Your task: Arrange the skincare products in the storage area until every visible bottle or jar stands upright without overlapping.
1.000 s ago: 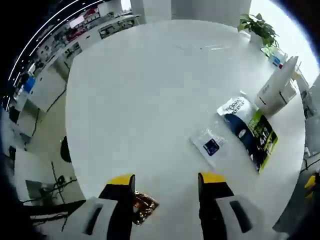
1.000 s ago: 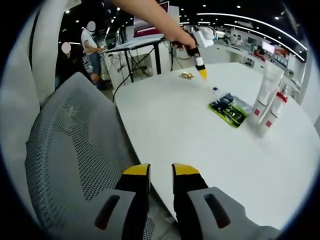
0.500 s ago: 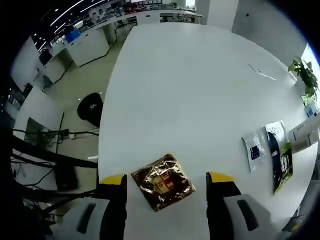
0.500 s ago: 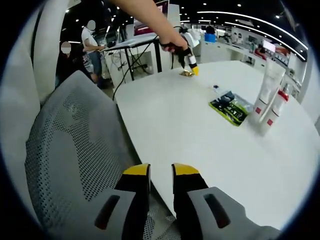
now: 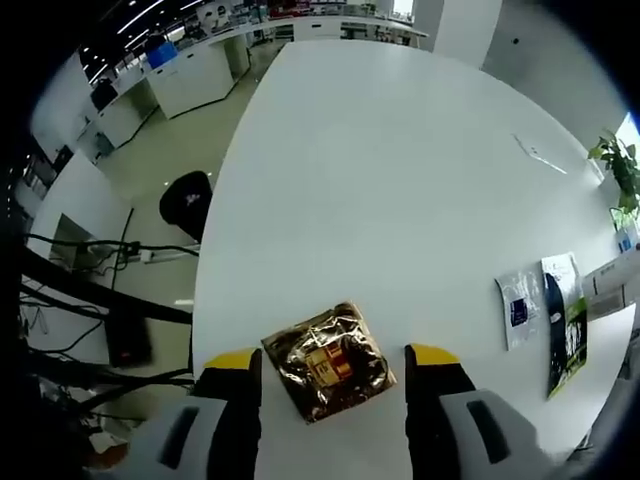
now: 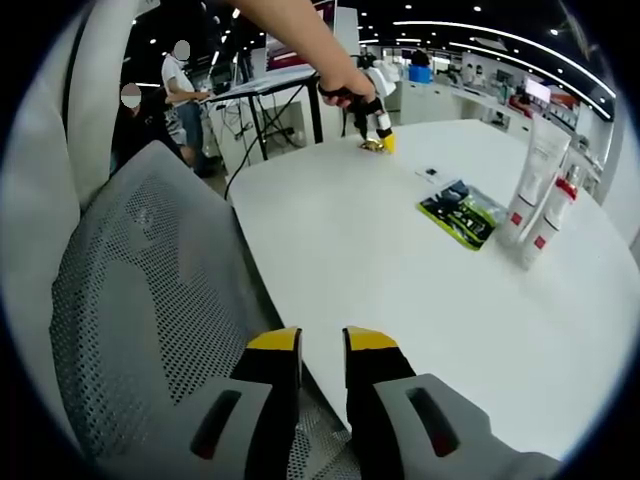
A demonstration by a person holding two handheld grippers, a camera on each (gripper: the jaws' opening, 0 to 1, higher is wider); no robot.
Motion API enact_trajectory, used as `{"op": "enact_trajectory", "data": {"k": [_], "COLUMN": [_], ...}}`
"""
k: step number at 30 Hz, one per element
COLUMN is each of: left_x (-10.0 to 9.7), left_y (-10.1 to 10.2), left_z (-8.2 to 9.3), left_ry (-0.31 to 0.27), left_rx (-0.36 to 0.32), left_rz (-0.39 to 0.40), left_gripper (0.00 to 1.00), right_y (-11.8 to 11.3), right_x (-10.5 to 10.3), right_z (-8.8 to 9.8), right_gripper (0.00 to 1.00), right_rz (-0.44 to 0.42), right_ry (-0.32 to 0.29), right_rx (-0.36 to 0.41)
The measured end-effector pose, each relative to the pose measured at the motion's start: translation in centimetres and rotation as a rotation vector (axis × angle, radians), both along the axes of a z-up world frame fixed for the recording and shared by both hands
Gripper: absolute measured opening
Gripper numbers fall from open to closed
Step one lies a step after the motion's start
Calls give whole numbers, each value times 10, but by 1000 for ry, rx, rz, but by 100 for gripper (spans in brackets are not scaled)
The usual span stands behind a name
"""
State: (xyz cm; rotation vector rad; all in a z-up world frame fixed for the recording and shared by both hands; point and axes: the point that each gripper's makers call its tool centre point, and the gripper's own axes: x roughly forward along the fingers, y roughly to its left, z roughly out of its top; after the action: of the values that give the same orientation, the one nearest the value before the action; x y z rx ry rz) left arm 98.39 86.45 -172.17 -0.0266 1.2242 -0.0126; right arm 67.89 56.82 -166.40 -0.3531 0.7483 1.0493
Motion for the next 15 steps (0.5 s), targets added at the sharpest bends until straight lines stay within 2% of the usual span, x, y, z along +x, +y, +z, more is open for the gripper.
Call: {"op": "enact_trajectory", "data": {"k": [3,11,12,13,14,15], "left_x": [0,-4,-5,-5,-7,-3], "left_y": [-6,-8,-11,-10,-7,-4], "left_z": [1,1,3,5,8,8], "left_ry": [-5,7,8,9,14,-10], "left_rx": [-2,-14,-40,-46,-44,-23], "left_rz": [-41,-64,-46,-35,-41,-34], "left_gripper": [40,40,32,14,1,5], "right_y": [0,0,0,0,0,0], "right_x": [0,1,1,1,1,2], "right_z": [0,1,1,1,1,1], "right_gripper": [14,14,14,14,14,14], "right_rz": [0,0,-1,-1,-2,-3], "right_ry": [1,-5,-7,-8,-10,-12], "right_rx": [1,-1,0,1,1,2]}}
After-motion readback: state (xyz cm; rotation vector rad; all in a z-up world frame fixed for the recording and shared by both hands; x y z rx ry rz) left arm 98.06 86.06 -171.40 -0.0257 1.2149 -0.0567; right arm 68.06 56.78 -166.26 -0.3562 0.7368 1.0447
